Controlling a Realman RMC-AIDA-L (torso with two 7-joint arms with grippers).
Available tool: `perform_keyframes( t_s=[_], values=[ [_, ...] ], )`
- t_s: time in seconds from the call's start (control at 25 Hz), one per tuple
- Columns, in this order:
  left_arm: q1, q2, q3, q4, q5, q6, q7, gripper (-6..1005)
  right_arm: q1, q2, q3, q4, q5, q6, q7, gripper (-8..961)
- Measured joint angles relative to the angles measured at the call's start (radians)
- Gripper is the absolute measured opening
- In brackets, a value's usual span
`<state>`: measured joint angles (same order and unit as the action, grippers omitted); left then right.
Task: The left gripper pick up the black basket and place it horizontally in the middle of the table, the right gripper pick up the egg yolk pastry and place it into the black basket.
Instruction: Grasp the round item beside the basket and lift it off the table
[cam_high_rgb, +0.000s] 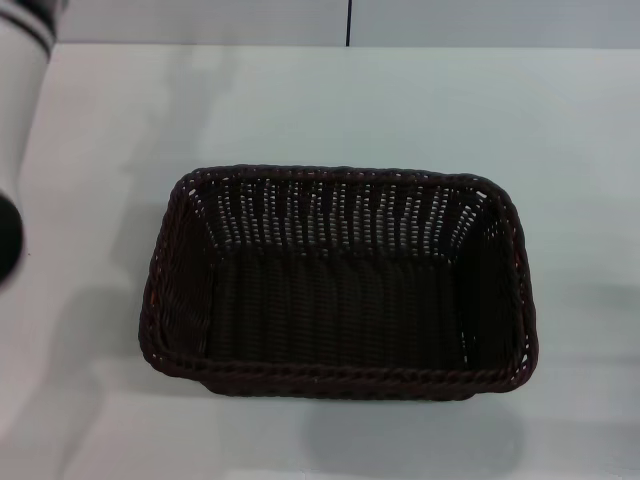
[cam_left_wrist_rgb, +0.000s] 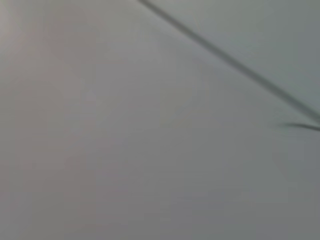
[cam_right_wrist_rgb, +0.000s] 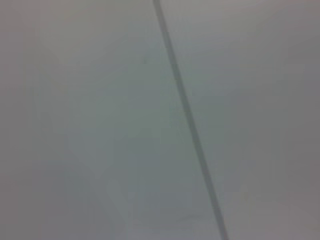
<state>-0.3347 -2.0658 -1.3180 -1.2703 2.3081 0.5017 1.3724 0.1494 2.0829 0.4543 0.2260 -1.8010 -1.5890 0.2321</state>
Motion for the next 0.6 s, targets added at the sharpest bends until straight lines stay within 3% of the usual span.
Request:
perform_keyframes(
  t_s=[0.04, 0.08, 0.12, 0.16, 0.32, 0.36, 0.4, 0.52, 0.6],
  values=[
    [0.011, -0.002, 0.050, 0.074, 0.043, 0.223, -0.084, 842, 0.006, 0.000, -0.015, 0.000, 0.000, 0.005, 0.000, 775],
    [0.011, -0.002, 0.050, 0.074, 0.043, 0.223, -0.084, 841, 0.014, 0.000, -0.035, 0.000, 0.000, 0.016, 0.000, 774],
    [0.033, -0.001, 0.084, 0.132, 0.062, 0.425, -0.244, 841, 0.023, 0.000, -0.056, 0.000, 0.000, 0.027, -0.001, 774],
    [0.054, 0.001, 0.090, 0.161, 0.065, 0.516, -0.378, 841, 0.031, 0.000, -0.073, -0.001, 0.000, 0.038, -0.001, 774],
    [0.085, 0.006, 0.040, 0.302, 0.097, 0.591, -0.845, 840, 0.076, 0.001, -0.174, 0.004, 0.000, 0.105, -0.001, 773],
    [0.066, 0.007, -0.017, 0.463, 0.172, 0.603, -1.100, 840, 0.095, 0.003, -0.220, 0.009, 0.000, 0.133, -0.001, 772],
    [0.066, 0.007, -0.017, 0.463, 0.172, 0.603, -1.100, 839, 0.095, 0.003, -0.220, 0.009, 0.000, 0.133, -0.001, 772],
    [0.017, 0.010, -0.101, 0.701, 0.271, 0.637, -1.362, 839, 0.116, 0.002, -0.283, 0.035, 0.000, 0.167, -0.001, 771],
    [-0.006, 0.009, -0.138, 0.823, 0.290, 0.654, -1.451, 838, 0.127, 0.000, -0.322, 0.047, 0.000, 0.181, -0.002, 770]
  ],
)
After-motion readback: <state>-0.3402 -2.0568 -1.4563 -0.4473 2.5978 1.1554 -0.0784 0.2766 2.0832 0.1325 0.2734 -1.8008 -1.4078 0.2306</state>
